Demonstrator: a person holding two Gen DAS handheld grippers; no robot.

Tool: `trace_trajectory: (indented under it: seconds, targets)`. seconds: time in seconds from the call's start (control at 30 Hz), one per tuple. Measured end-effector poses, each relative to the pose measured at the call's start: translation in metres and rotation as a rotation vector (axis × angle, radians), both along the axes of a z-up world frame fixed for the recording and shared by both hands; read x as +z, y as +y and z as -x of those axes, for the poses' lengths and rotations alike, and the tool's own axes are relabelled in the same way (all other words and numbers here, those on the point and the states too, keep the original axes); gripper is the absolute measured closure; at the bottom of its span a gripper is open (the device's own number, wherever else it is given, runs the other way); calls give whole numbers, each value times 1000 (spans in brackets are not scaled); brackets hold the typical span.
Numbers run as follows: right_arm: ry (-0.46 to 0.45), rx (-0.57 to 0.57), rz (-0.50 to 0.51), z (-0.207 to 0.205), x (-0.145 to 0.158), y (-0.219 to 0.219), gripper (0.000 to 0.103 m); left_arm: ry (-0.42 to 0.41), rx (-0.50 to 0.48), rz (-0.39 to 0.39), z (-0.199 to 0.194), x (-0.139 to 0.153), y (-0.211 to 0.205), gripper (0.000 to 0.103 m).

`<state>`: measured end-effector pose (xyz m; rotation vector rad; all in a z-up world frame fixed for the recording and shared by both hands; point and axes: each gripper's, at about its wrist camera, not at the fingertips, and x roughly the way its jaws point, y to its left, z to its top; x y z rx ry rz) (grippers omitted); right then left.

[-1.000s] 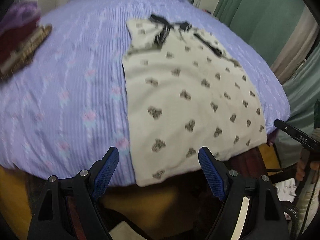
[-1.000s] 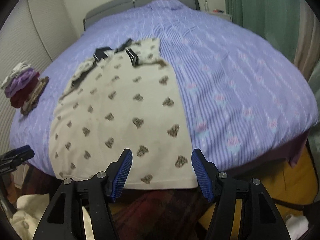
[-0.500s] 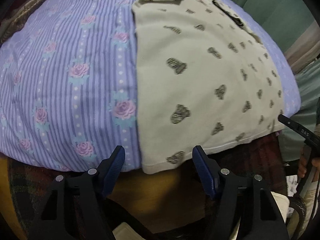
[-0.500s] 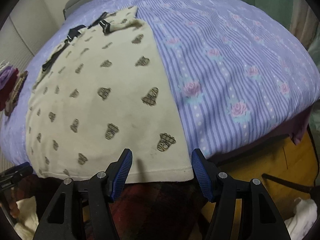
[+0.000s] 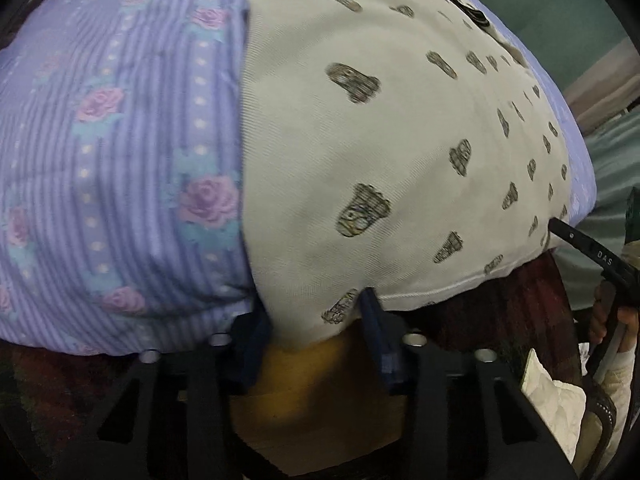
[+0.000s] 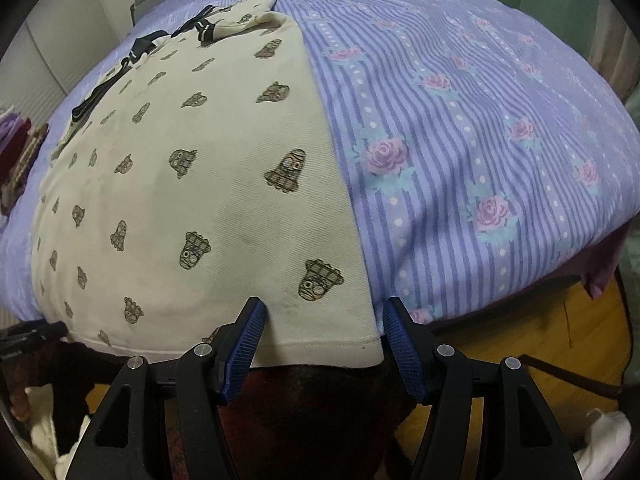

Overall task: Fold small clothes
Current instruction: 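Move both open grippers to the shirt hem, then grasp the hem with both grippers and lift it toward the collar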

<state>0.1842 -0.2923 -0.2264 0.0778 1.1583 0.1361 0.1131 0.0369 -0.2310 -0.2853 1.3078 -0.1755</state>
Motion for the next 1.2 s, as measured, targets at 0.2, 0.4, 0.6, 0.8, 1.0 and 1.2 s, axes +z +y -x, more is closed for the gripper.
trace_trajectory:
  seconds: [0.2,0.4,0.6,0.8,1.0,1.2]
  targets:
    - [-2,8,-33,6,2,-4,93,-80,-25,11,5,22,-9,93]
    - [-89,42,-46,26,42,-2,97,-217,-30,64,13,68,-9,93]
    - [-244,38,-106,41,105,-4,97,-362,6,99,20,121,-1,93]
    - [-353,5,-152,35,151,1,97,-420,33,153,23,163,11,94]
    - [-413,-29,-211,19,178,5,97,-452,46,153,8,199,16,93]
    - [-477,-73,-228,-19,204,14,97,-433,126,116,-41,218,40,93]
